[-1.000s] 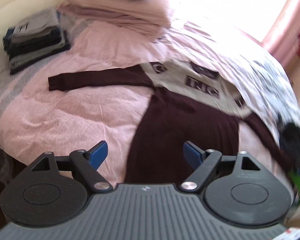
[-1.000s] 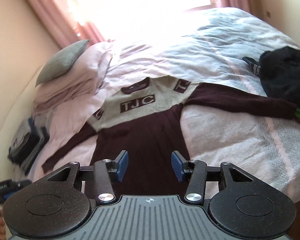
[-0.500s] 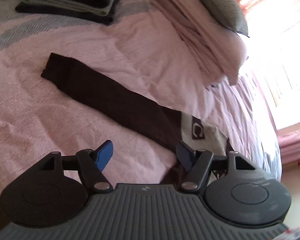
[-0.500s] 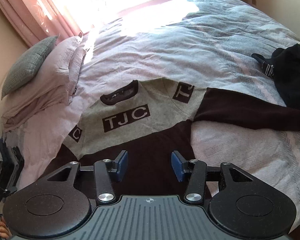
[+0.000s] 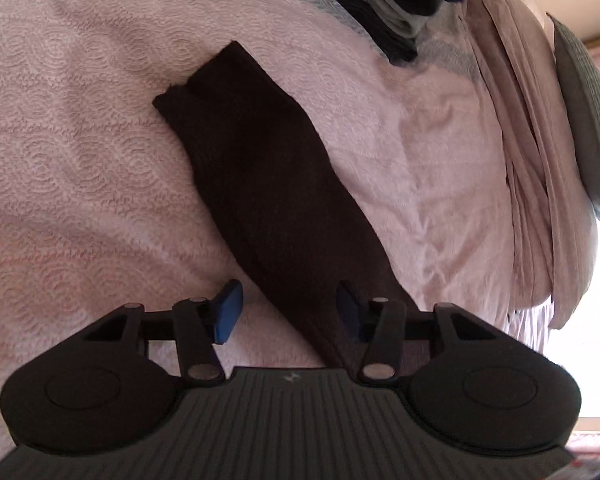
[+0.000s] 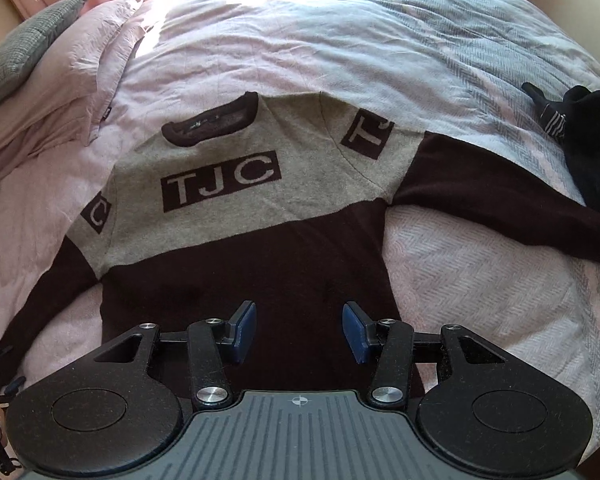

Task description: Fold large clothes

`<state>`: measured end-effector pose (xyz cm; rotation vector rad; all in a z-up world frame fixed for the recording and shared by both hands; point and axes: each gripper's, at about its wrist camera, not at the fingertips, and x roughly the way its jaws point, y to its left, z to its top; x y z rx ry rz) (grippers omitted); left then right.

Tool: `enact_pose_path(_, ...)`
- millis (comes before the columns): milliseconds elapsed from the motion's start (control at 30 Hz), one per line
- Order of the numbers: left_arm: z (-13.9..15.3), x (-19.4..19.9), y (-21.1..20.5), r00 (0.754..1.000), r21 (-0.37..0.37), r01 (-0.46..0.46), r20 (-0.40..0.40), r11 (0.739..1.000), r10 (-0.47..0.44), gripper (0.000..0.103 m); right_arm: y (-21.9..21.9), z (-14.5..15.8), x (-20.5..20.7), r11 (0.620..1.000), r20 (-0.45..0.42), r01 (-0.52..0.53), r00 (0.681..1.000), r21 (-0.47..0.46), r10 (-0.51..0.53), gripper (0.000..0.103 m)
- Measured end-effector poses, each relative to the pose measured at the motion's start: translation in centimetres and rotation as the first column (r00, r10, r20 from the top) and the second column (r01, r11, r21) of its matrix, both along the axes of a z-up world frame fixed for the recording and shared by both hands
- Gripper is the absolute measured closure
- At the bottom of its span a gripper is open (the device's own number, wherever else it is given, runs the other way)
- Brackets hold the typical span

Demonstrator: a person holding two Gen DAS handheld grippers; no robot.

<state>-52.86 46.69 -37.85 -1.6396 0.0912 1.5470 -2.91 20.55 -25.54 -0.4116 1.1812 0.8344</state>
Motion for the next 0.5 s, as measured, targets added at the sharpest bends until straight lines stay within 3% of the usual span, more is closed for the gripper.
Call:
enact_pose_path(33,-0.2,-0.2,0.0,1.0,0.004,-0.013,-0.008,1.0,0.013,0.067,-0.1,-0.1,0.3,1.0,0.0,0.004,1.0,0.001,-0.004,0.058)
enact_pose_path(100,-0.3,-0.6,-0.1,0.999,0.005,-0.041,-0.011,0.999,0.041,0.091,-0.5,-0.3,0.8,1.0,0.002,0.007,1.0,0.004,-0.007,0.058)
enact_pose_path(133,-0.1,-0.7,-0.1,0.999,0.017,-0.044,-0.013,0.999,0.044,0.096,-0.6,-0.3,1.2,1.0,0.005,0.008,1.0,0.005,-0.008,0.058)
enact_pose_path(233,3.1,0.7,0.2,0.991,0.098,0.041,-0.13,0.994,-0.028,0.099,-0.9,-0.2,2.3,1.0,0.017,0.009,1.0,0.016,-0.009,0.058)
enact_pose_path(333,8.5,5.0,0.5,0.935,0.228,0.25,-0.309,0.941,-0.173,0.099,-1.7,0.2,4.1,0.999,0.024,0.029,0.999,0.037,-0.03,0.058)
enact_pose_path(400,12.7,9.5,0.0,0.877,0.328,0.412,-0.397,0.85,-0.272,0.099,-2.5,0.6,5.2,0.997,0.028,0.046,0.998,0.056,-0.048,0.058)
enact_pose_path(433,14.7,12.1,-0.5,0.836,0.369,0.496,-0.447,0.786,-0.318,0.099,-2.9,0.8,5.9,0.997,0.033,0.056,0.998,0.061,-0.058,0.058)
enact_pose_path(500,18.5,18.3,-2.2,0.743,0.448,0.652,-0.539,0.612,-0.397,0.099,-3.8,1.0,7.1,0.995,0.04,0.077,0.996,0.063,-0.08,0.058)
